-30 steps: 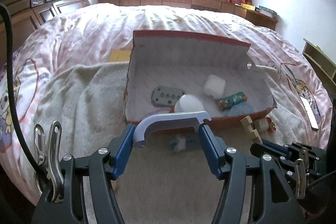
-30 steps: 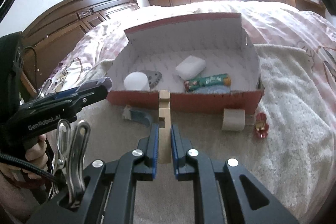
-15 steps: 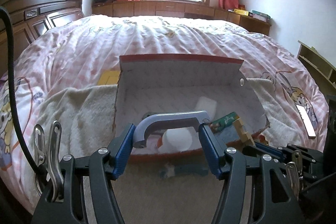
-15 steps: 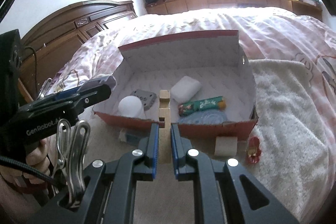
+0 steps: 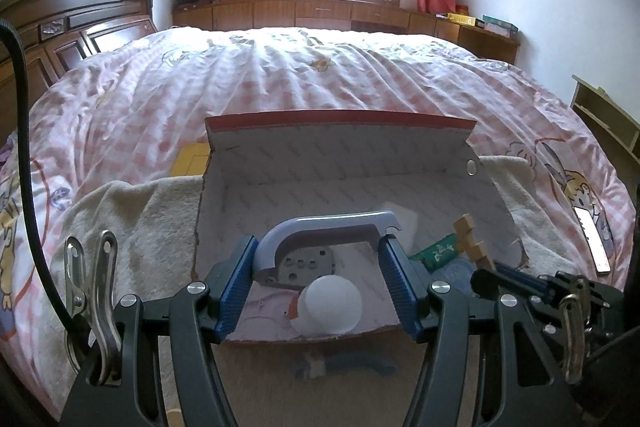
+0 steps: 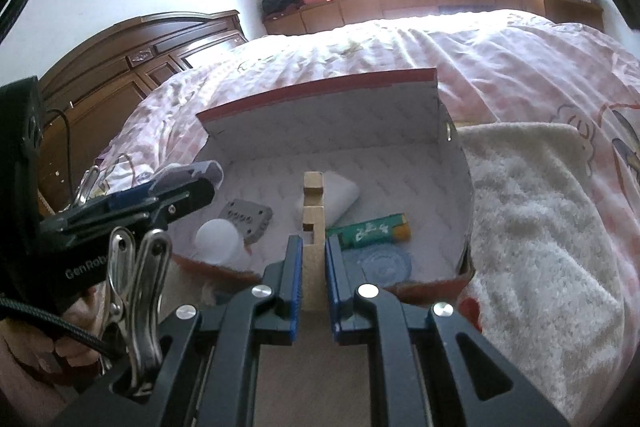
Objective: Organize rigid objects
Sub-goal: 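Carry the handle and wooden block into the box and open both tools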
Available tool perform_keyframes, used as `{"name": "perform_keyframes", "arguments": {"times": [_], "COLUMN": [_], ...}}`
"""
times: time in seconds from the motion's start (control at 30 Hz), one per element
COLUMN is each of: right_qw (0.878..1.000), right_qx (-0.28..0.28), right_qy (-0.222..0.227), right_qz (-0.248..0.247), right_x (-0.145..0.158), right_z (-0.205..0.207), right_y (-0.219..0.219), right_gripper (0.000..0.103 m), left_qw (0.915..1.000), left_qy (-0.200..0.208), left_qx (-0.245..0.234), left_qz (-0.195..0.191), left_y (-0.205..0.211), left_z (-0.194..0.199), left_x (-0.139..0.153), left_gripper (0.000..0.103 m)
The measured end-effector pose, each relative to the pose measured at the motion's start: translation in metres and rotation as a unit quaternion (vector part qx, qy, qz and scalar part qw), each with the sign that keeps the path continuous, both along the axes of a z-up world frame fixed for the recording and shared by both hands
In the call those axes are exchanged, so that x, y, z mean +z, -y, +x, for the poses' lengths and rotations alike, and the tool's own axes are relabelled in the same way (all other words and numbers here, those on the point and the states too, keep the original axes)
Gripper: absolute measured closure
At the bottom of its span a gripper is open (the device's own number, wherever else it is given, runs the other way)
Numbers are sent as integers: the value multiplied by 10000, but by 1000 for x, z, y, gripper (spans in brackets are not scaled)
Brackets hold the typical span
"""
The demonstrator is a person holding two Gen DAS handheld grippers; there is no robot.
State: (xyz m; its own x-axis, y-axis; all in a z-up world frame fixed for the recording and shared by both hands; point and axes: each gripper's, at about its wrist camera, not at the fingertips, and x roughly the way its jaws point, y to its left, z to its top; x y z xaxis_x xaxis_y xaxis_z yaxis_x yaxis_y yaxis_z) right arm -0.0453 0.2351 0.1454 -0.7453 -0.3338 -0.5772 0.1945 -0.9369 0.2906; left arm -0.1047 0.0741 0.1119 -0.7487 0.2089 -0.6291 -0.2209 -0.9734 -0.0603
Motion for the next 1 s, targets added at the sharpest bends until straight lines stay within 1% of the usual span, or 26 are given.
{"name": "perform_keyframes", "arguments": {"times": [0.27, 0.6, 1.0], "right_qw": [9999, 9997, 9991], "right_qx": [-98, -137, -217], "right_qy": [-27, 113, 132], "right_qz": [109, 185, 351], "right_x": [-3, -14, -19], "right_z": [-20, -45, -49], "right_y": [-7, -13, -7], "right_gripper": [92, 92, 91], "left_qw": [10000, 9997, 9990], "left_qy": [62, 218, 391], "left_qx": [-7, 67, 102], "left_qz": [-72, -109, -171], "left_y": [-9, -11, -12], "left_z": [-21, -43, -52], "left_x": [-7, -22, -32], "left_gripper": [40, 40, 40]}}
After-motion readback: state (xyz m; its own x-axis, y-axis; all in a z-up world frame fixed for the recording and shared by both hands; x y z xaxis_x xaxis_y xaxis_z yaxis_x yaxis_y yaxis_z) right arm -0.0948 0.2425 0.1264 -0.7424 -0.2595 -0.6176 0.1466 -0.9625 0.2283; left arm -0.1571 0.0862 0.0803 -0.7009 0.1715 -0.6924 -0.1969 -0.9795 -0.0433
